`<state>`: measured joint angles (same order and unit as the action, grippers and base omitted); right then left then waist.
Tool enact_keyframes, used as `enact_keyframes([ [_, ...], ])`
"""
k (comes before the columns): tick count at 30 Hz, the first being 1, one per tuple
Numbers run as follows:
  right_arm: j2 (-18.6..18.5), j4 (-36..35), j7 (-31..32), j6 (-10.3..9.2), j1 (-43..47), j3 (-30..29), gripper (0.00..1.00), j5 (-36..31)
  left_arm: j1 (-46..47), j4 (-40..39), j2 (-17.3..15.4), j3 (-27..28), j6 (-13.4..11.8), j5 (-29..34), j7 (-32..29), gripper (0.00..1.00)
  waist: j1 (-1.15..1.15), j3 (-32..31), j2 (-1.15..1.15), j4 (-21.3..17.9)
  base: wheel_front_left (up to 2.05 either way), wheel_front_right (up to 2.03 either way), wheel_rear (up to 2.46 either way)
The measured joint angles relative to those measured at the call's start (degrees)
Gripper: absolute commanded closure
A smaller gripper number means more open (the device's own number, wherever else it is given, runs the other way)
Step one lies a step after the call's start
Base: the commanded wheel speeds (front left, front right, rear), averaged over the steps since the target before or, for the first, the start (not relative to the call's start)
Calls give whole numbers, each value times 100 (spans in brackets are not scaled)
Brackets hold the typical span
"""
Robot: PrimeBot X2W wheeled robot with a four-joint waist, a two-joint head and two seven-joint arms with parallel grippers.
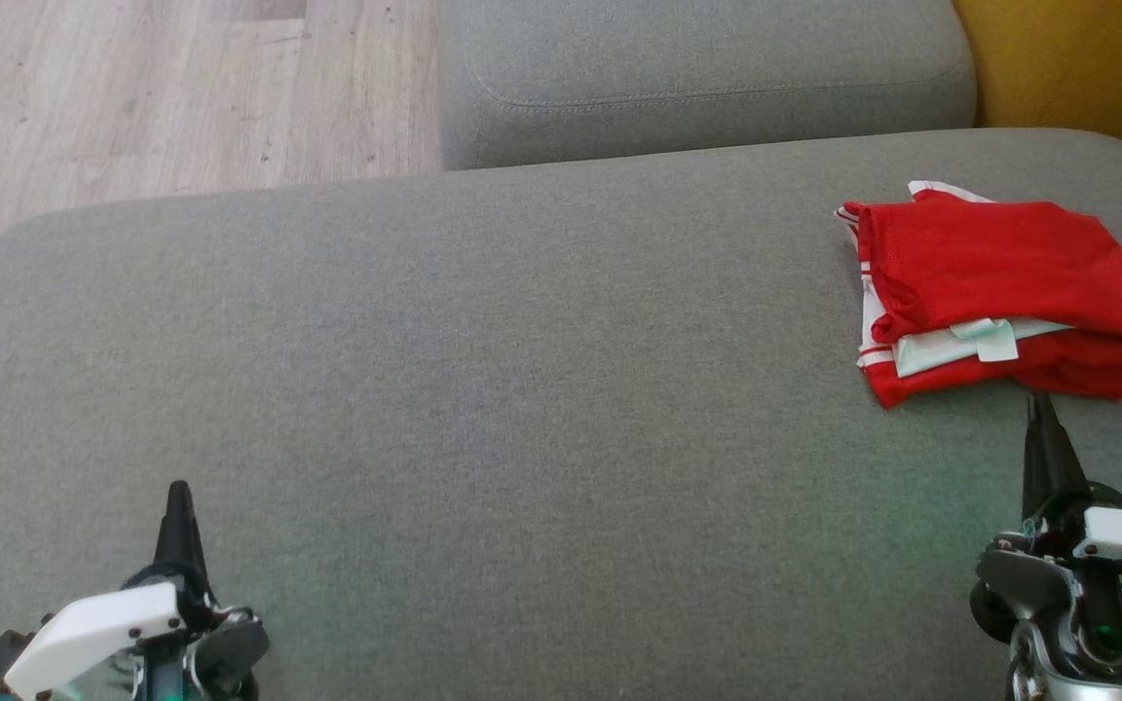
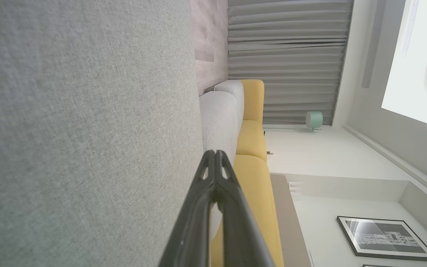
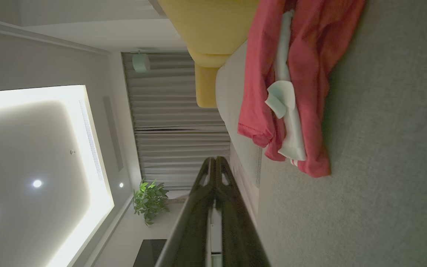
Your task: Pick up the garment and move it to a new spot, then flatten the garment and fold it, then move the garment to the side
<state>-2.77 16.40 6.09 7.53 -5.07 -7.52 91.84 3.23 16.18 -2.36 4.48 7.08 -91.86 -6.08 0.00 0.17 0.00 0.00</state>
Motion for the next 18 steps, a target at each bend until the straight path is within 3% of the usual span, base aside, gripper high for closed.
enact_keyframes([
  [18,1,-1,4,0,0,-5,100,0,0,0,0,1,0,0,0,100,0,0,0,0,0,0,0],
])
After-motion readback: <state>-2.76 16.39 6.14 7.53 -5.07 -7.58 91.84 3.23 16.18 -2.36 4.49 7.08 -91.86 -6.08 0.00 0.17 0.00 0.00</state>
